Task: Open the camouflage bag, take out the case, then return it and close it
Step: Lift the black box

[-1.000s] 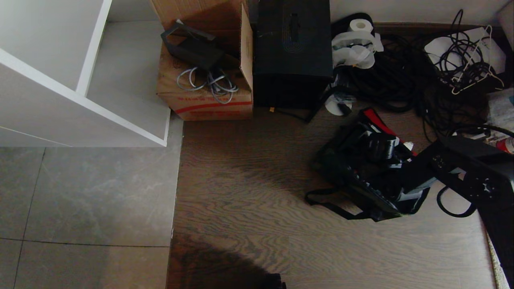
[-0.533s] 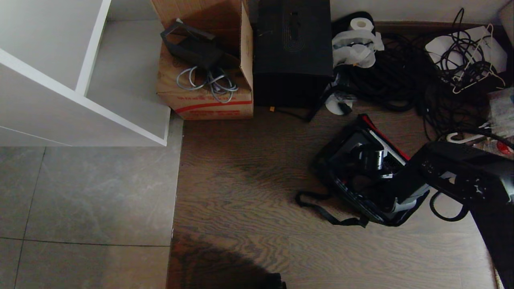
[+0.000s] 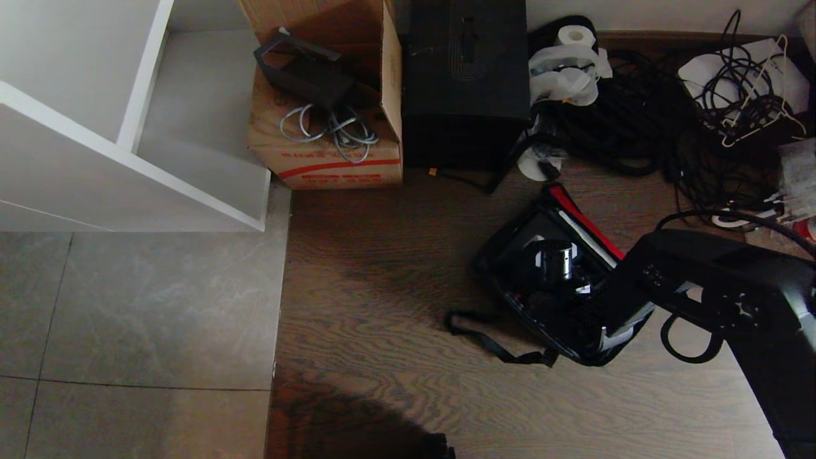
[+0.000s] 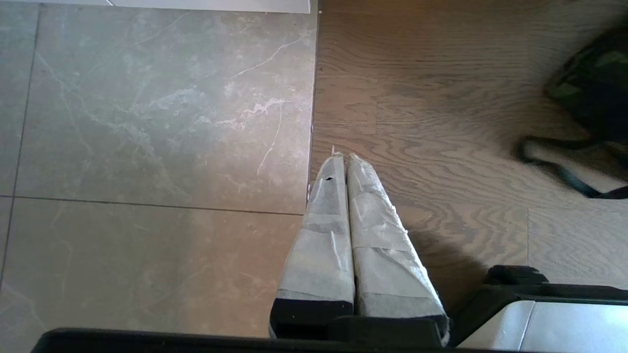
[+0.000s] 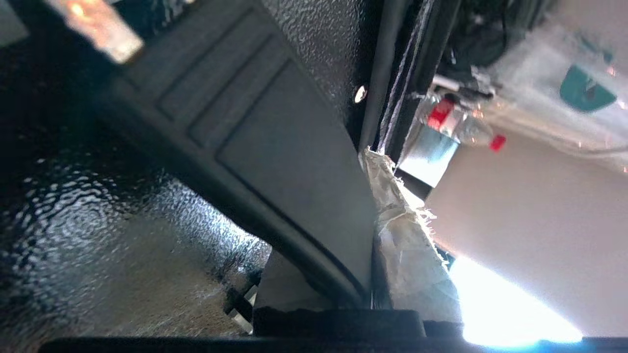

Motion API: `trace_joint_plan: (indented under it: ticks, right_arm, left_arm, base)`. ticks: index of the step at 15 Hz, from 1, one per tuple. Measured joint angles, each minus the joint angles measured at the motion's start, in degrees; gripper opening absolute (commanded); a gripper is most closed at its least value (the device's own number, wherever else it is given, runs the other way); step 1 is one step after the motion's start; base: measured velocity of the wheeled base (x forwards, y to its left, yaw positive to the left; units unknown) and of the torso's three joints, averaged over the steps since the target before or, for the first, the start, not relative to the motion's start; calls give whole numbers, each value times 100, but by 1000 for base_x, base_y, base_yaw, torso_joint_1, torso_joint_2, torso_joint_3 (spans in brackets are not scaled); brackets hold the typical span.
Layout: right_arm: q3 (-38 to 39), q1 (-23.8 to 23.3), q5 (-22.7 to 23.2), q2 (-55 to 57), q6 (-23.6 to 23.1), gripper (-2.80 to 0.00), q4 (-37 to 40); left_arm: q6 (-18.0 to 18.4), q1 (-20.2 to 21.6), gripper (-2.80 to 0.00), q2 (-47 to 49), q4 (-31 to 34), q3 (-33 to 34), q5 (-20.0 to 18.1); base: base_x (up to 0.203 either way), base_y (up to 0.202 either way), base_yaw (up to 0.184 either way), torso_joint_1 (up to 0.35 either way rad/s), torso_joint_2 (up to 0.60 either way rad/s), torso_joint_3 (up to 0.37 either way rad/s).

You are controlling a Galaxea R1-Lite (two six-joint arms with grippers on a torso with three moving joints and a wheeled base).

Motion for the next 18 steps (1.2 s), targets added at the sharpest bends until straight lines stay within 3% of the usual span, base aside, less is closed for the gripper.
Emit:
trace_joint_plan:
  ticks: [5, 10, 18]
  right_arm:
    - [48, 650, -240, 86, 67, -280, -19]
    - [-28, 746, -293, 33, 140, -280, 76]
    - [45, 816, -295, -1061, 129, -280, 691]
  left_arm:
    - [-2, 0, -280, 0, 0, 1, 0]
    - [0, 0, -280, 0, 0, 1, 0]
    - [-2, 0, -280, 0, -1, 1, 0]
  base:
    - [0, 0, 0, 0, 0, 0]
    - [0, 0, 0, 0, 0, 0]
    - [0, 0, 0, 0, 0, 0]
